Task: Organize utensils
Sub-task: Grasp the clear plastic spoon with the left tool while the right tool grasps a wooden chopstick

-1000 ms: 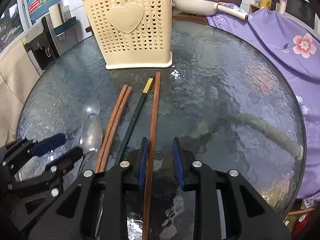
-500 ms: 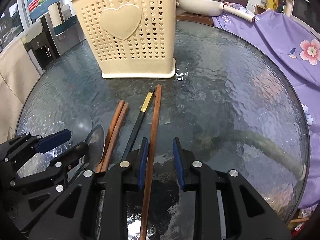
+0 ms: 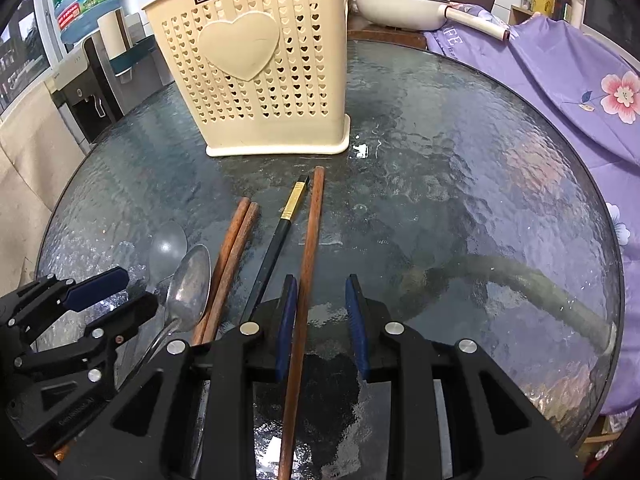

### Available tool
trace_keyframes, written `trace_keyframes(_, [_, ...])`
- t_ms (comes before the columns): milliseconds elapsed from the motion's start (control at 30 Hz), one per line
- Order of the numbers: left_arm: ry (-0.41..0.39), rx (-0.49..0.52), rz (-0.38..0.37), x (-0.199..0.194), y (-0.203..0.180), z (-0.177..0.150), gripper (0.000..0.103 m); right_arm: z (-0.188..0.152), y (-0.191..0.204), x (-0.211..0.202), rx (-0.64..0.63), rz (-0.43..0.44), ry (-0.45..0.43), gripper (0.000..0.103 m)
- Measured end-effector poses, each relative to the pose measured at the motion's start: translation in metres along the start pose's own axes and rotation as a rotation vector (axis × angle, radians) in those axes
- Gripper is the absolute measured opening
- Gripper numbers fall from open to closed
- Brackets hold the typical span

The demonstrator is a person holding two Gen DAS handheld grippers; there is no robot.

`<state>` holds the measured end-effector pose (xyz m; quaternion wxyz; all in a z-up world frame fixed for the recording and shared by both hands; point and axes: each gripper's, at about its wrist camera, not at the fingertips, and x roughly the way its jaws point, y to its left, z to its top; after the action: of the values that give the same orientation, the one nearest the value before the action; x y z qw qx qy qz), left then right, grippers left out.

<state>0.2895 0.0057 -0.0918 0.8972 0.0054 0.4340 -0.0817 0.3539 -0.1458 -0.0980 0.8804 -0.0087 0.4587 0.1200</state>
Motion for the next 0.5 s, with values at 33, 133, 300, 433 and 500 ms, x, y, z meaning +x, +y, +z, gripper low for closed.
trace_keyframes(33, [0.001,0.009,0.006,0.001,-0.001,0.000,0.038,0.000,0.001,0.000,-0.009,-0.007,-0.001,0.026])
trace_keyframes(133, [0.009,0.009,0.013,0.003,-0.003,0.003,0.038,-0.001,0.004,0.000,-0.021,-0.022,-0.001,0.026])
trace_keyframes(300, [0.005,0.034,0.063,0.005,-0.001,0.005,0.030,-0.001,0.007,0.000,-0.025,-0.026,-0.002,0.026])
trace_keyframes(433, [0.013,0.027,0.066,0.005,0.011,0.008,0.030,0.000,0.009,0.001,-0.033,-0.034,0.002,0.026])
trace_keyframes(500, [0.023,0.023,0.061,0.007,0.013,0.011,0.030,0.002,0.010,0.003,-0.037,-0.036,0.004,0.026])
